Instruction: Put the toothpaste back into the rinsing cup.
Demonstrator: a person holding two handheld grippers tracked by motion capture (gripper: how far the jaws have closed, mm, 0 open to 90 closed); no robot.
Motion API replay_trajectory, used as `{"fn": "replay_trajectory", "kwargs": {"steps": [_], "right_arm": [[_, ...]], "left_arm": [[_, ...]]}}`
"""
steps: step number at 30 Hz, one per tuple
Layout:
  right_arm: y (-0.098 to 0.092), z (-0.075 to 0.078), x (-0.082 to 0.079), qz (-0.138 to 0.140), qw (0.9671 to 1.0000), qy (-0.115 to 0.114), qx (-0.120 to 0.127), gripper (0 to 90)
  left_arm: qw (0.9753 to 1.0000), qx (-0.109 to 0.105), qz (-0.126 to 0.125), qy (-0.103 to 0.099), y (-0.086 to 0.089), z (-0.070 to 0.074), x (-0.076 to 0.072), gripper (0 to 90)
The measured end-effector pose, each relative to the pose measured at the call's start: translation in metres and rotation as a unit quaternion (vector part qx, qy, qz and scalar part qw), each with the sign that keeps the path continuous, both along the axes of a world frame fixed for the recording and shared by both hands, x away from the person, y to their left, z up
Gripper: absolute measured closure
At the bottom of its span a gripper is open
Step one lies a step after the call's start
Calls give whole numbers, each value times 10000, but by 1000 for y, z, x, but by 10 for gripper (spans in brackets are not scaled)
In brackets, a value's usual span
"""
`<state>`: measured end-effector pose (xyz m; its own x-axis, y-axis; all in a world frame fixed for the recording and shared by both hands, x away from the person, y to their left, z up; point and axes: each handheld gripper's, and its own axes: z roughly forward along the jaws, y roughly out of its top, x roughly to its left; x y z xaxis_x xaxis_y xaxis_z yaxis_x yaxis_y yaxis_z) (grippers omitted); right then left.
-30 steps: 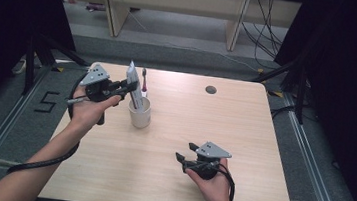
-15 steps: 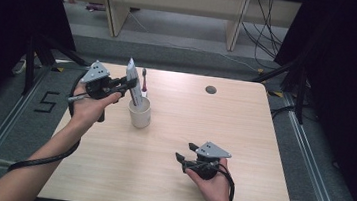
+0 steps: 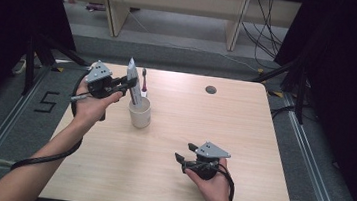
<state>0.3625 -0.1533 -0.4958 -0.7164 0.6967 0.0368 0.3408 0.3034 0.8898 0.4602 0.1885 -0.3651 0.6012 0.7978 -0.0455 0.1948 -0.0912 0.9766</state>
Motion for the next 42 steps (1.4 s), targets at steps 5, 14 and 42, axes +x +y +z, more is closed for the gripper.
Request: {"fn": "replay_trajectory", "kwargs": {"steps": [5,14,42], "right_arm": [[1,0,-1,-3,10000,59,-7,387],[1,0,-1,33,10000,48,-15,387],[1,0,-1,12,10000,81,-5,386]], "left_arm": [[10000,42,35,35,0,-5,2,767],[9999,144,84,32,-2,-11,4,767],[9996,205,58,184,-10,-52,9,766]]}}
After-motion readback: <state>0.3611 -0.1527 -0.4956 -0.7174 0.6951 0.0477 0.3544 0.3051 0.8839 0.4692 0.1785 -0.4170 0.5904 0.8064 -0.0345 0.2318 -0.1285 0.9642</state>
